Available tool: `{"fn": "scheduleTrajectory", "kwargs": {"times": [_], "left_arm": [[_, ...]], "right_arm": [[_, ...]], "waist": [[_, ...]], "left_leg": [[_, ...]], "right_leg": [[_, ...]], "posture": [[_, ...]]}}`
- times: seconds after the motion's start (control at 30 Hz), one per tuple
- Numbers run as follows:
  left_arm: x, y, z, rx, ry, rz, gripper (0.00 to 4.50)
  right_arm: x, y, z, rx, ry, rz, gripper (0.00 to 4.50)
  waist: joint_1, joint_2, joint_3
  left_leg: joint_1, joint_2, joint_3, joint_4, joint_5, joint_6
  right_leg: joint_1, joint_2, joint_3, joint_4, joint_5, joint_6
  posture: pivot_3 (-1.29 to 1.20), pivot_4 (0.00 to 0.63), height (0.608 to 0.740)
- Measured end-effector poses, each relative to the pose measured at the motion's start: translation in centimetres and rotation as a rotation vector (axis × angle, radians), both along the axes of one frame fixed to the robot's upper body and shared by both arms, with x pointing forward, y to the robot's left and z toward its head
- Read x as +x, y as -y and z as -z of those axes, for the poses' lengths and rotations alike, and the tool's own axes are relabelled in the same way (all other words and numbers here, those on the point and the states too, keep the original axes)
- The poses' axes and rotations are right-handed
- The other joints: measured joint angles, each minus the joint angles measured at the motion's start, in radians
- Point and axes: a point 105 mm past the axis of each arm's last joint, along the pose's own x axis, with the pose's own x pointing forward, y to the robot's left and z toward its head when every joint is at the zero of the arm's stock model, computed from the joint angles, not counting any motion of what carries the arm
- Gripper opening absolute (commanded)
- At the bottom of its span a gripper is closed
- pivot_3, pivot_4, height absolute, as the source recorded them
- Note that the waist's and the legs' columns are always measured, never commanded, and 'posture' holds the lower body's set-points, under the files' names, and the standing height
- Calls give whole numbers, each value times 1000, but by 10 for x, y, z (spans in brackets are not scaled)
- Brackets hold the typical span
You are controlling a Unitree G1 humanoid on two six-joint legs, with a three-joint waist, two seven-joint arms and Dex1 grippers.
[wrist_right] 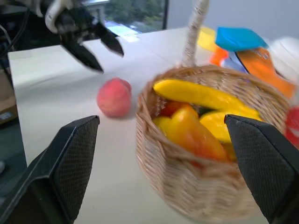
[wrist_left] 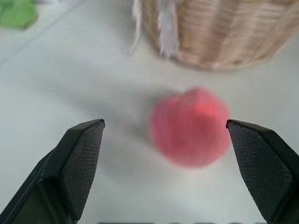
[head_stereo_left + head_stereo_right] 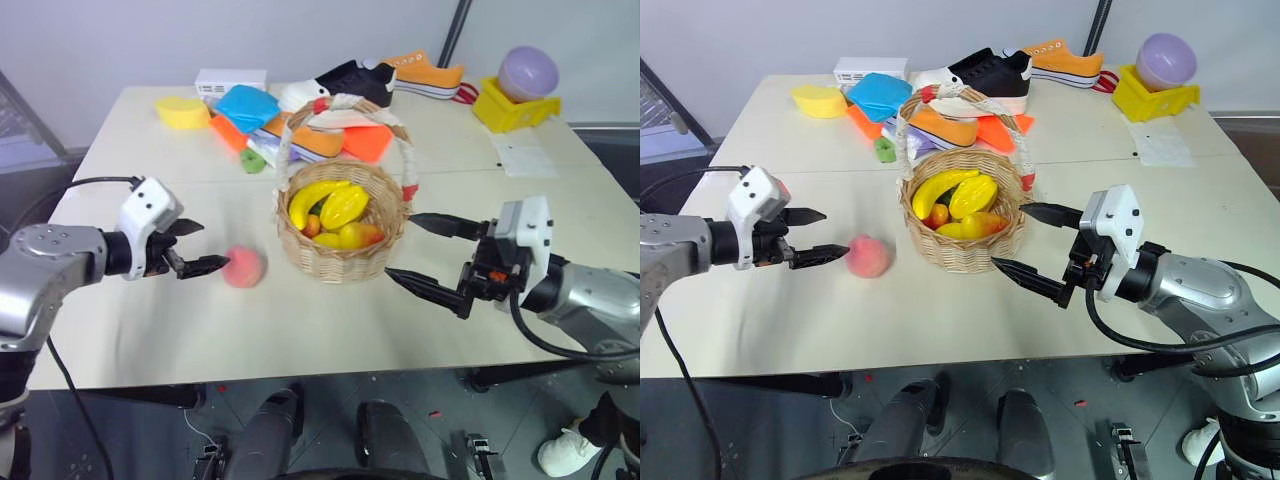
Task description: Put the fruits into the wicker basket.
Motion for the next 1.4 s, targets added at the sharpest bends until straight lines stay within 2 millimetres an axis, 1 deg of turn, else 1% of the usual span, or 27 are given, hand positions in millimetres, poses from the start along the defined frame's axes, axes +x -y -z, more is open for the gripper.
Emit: {"fn": "scheduleTrajectory", "kwargs": {"times": [0.13, 0.27, 0.33, 0.43, 0.47, 0.5, 0.57, 0.63, 0.67, 0.73, 0.77, 0.8, 0.87, 0.9, 0.93, 0.97, 1.07, 1.1, 1.13, 1.17, 1.2, 1.23, 1.3, 1.4], "left_arm": [[-2, 9, 16, 53, -41, 25, 4473], [2, 16, 30, 69, -77, 43, 4473], [5, 20, 33, 51, -83, 46, 3955], [12, 24, 33, 17, -74, 34, 2813], [13, 23, 34, 16, -75, 30, 2580], [13, 23, 34, 15, -78, 29, 2503], [12, 23, 33, 5, -77, 42, 2503], [8, 18, 27, -26, -72, 53, 2503], [6, 15, 22, -51, -62, 60, 2503], [5, 19, 1, -131, -11, 94, 2503], [10, 36, -24, -236, 56, 125, 2503], [10, 50, -43, -284, 116, 174, 2503], [12, 80, -71, -366, 204, 236, 2503], [12, 97, -79, -389, 230, 265, 2503], [12, 106, -78, -393, 229, 279, 2503], [15, 119, -73, -390, 212, 282, 2503], [21, 140, -58, -366, 168, 282, 2503], [24, 147, -50, -342, 152, 286, 2994], [26, 149, -46, -334, 142, 283, 3511], [27, 150, -43, -329, 136, 280, 3810], [28, 149, -42, -321, 141, 276, 4339], [29, 149, -44, -317, 161, 278, 4435], [28, 147, -55, -343, 220, 308, 4435], [18, 133, -71, -477, 263, 355, 4435]], "right_arm": [[0, -4, 0, 0, -2, -19, 4500], [0, -6, 1, -4, -11, -22, 4500], [-1, -8, 2, -5, -17, -25, 4500], [-2, -10, 3, -8, -17, -30, 4500], [-3, -11, 3, -10, -15, -34, 4500], [-4, -12, 4, -11, -16, -36, 4500], [-4, -12, 4, -11, -18, -32, 4500], [-4, -12, 5, -11, -22, -30, 4500], [-4, -12, 5, -11, -22, -30, 4500], [-4, -12, 6, -11, -23, -29, 4500], [-4, -10, 6, -11, -25, -24, 4500], [-3, -11, 5, -11, -23, -28, 4500], [-1, -10, 4, -12, -16, -24, 4500], [0, -8, 5, -13, -16, -19, 4500], [1, -8, 5, -13, -16, -15, 4500], [2, -6, 5, -14, -15, -5, 4500], [3, -4, 6, -12, -18, 7, 4500], [4, -3, 6, -11, -18, 15, 4500], [4, -3, 6, -10, -17, 20, 4500], [4, -2, 7, -10, -19, 28, 4500], [5, -1, 8, -10, -21, 41, 4500], [6, 0, 10, -10, -23, 58, 4500], [9, 3, 11, -2, -23, 97, 4500], [22, 12, 13, 16, -9, 189, 4500]], "waist": [[-2, 0, 0], [-3, 0, 0], [-3, 0, 0], [-2, 0, 0], [-2, 0, 0], [-2, 0, 0], [-3, 0, 0], [-5, 0, 0], [-6, 0, 0], [-4, 0, 0], [7, 1, 0], [16, 0, 1], [26, -1, 0], [26, -1, 0], [24, -1, 0], [22, -1, 0], [18, -1, 0], [17, -1, 0], [14, -1, 0], [11, -1, 0], [9, -1, 0], [8, -1, 0], [0, -1, 0], [-9, 0, 0]], "left_leg": [[0, 0, 0, -1, 0, 0], [-1, 1, 0, -1, 0, 0], [-1, 1, 0, -1, 0, 0], [-1, 1, 0, -1, 0, 0], [-1, 1, 0, -1, 0, 0], [-1, 1, 0, -1, 0, 0], [-1, 1, 0, -1, 0, 0], [-1, 1, 0, -1, 0, 0], [-1, 1, 0, -1, 0, 0], [-1, 2, 0, -1, 0, 0], [-1, 1, -1, 0, 0, 0], [-2, 1, -2, 2, 0, 0], [0, -1, -1, 4, 0, 0], [0, -1, 0, 4, 0, 0], [1, -1, 0, 5, 0, 0], [1, -1, 1, 5, 1, 1], [1, 1, 0, 4, 2, 3], [0, 1, 0, 4, 2, 2], [0, 1, 0, 3, 2, 2], [0, 1, 0, 3, 2, 2], [0, 1, 0, 3, 2, 2], [0, 1, 0, 3, 2, 2], [0, 1, 0, 3, 2, 2], [1, 1, 0, 3, 2, 2]], "right_leg": [[-3, 1, 0, 0, 0, 0], [-5, 2, 1, 1, 0, 0], [-5, 2, 1, 1, 0, 0], [-4, 2, 1, 1, 0, 1], [-4, 2, 1, 1, 0, 1], [-4, 2, 1, 1, 0, 1], [-4, 2, 1, 1, 0, 1], [-4, 2, 1, 1, 0, 1], [-5, 2, 1, 1, 0, 1], [-5, 3, 1, 1, 0, 1], [-2, 1, -2, 1, 0, 1], [-2, 1, -4, 1, 0, 1], [3, 0, -3, 0, 0, 1], [3, 0, -3, -1, 0, 1], [4, 0, -3, -1, 1, 2], [6, 1, -2, 0, 1, 2], [4, 3, -1, 3, 1, 3], [3, 4, -1, 3, 2, 4], [3, 4, -1, 3, 2, 4], [2, 4, -1, 3, 2, 4], [2, 4, -1, 3, 2, 4], [2, 4, -1, 3, 2, 4], [3, 4, -1, 3, 1, 2], [3, 4, 0, 3, 1, 2]], "posture": [[0, 150, 740], [0, 150, 740], [0, 150, 740], [0, 150, 740], [0, 150, 740], [0, 150, 740], [0, 150, 740], [0, 150, 740], [0, 150, 740], [0, 150, 740], [0, 150, 740], [0, 150, 740], [0, 150, 740], [0, 150, 740], [0, 150, 740], [0, 150, 740], [0, 150, 740], [0, 150, 740], [0, 150, 740], [0, 150, 740], [0, 150, 740], [0, 150, 740], [0, 150, 740], [0, 150, 740]]}}
